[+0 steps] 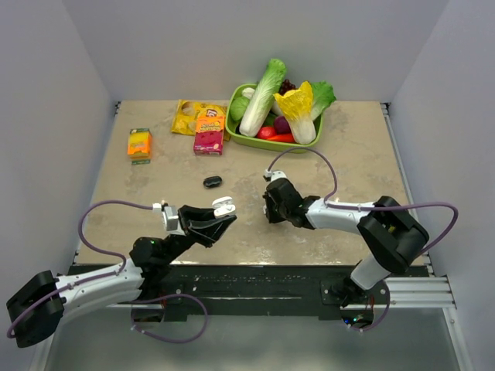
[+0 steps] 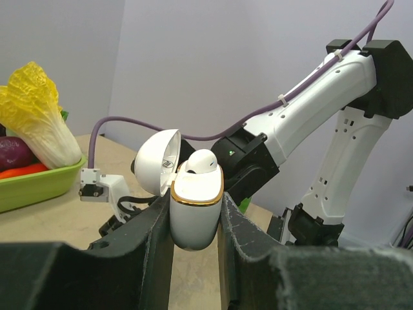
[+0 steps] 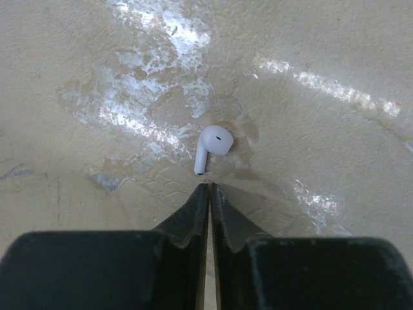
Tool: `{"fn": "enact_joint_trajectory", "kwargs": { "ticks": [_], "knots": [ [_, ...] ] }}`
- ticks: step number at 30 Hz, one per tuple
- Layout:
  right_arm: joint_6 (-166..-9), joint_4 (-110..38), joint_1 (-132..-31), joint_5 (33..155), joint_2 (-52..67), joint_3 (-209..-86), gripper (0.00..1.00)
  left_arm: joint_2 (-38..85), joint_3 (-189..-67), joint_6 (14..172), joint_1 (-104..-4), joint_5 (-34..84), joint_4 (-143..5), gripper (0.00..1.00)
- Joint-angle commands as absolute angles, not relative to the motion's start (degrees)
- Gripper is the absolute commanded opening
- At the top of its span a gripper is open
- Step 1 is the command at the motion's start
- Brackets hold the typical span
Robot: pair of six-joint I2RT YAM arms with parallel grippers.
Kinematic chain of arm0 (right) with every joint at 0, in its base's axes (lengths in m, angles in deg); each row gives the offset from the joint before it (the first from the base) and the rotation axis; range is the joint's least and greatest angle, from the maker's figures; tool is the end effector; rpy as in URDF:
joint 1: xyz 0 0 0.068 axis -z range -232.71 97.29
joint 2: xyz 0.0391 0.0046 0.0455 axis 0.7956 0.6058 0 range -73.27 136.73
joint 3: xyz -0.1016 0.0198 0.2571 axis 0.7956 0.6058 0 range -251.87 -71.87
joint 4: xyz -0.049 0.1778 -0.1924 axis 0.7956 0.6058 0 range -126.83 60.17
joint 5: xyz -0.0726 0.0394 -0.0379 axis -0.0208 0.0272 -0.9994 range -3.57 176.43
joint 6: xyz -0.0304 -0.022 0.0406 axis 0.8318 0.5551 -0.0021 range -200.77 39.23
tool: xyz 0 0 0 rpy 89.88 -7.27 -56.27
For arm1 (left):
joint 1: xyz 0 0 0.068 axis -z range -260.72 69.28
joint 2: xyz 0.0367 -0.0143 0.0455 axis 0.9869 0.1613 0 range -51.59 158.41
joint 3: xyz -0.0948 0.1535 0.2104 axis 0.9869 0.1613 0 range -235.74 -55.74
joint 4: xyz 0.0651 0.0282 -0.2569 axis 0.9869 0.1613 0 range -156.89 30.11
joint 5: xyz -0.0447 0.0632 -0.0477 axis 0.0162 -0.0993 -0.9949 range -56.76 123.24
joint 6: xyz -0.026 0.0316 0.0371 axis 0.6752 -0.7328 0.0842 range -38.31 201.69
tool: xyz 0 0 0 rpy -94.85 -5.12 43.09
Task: Insert the wireless bluetooth earbuds into the charging case
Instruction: Adjust the earbud at the center of the board.
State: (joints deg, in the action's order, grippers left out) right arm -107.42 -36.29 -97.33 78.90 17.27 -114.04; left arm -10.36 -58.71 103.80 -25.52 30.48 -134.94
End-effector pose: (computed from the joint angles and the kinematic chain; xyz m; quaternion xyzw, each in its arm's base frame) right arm 0.2220 0.2119 0.1508 -0.1231 0.9265 0.1541 0.3205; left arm 0.0834 -0.1231 0.2379 0.1628 0.4748 -0.5496 0.6678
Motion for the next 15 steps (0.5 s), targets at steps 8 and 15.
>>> {"fn": "enact_joint_trajectory", "kwargs": {
  "ticks": [8, 15],
  "knots": [
    [-106.5, -28.5, -97.4, 74.9, 9.3, -119.4, 0.46, -13.1, -51.0, 104.5, -25.3, 31.0, -136.4, 0.00],
    [-102.0, -21.7, -97.0, 78.5, 19.5, -129.7, 0.52, -12.8, -50.8, 104.7, -25.3, 30.6, -136.8, 0.00]
  ]
}}
